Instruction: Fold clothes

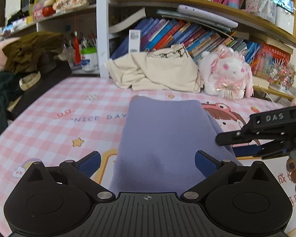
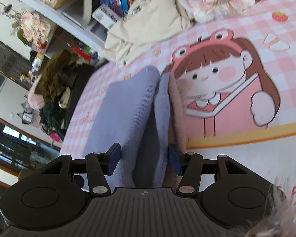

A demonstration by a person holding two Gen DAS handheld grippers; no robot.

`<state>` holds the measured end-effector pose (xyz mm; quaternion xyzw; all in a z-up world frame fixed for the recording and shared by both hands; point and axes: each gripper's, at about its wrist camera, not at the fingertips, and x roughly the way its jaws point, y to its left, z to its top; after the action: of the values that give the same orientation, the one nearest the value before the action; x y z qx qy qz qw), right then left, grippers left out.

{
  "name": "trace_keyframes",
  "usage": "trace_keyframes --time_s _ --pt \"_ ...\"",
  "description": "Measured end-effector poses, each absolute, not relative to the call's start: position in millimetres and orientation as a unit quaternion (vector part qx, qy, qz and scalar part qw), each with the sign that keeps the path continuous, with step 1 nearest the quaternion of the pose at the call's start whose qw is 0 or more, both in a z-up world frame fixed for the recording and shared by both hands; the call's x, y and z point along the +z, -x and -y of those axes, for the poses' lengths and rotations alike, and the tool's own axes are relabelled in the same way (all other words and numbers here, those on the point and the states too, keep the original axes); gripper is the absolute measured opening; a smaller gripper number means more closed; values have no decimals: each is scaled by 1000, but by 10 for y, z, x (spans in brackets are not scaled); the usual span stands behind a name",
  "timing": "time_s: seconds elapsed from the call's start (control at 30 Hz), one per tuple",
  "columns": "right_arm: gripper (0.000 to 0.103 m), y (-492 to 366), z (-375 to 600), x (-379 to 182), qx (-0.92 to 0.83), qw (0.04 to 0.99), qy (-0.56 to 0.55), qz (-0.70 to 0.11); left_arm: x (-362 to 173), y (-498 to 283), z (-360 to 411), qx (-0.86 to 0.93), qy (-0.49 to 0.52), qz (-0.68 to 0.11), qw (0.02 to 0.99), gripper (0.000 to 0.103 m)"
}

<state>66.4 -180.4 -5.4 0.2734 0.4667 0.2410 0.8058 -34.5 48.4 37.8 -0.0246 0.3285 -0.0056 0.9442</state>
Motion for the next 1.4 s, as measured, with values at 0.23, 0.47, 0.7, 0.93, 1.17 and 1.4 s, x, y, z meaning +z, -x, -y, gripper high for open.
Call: trace_keyframes --time_s 0.23,0.47,0.7,0.93,1.17,1.4 --pt "14 -580 1518 16 256 849 -171 -429 424 193 -681 -54 59 -341 937 102" --pt "14 -275 1341 97 223 887 -70 -398 315 -41 -838 -49 43 -384 921 101" --pt "40 -324 1530 38 174 877 -140 -426 264 -221 -954 -79 46 -405 910 102" --pt "63 -339 1683 -6 129 845 -222 -469 120 -475 -1248 -134 139 -452 871 101" --pt "46 -386 1682 -166 110 817 -290 -487 -122 -693 -1401 -167 223 -488 827 78" --pt "29 -324 1474 -47 114 853 -215 -462 -190 -765 -1350 -194 247 -497 809 51"
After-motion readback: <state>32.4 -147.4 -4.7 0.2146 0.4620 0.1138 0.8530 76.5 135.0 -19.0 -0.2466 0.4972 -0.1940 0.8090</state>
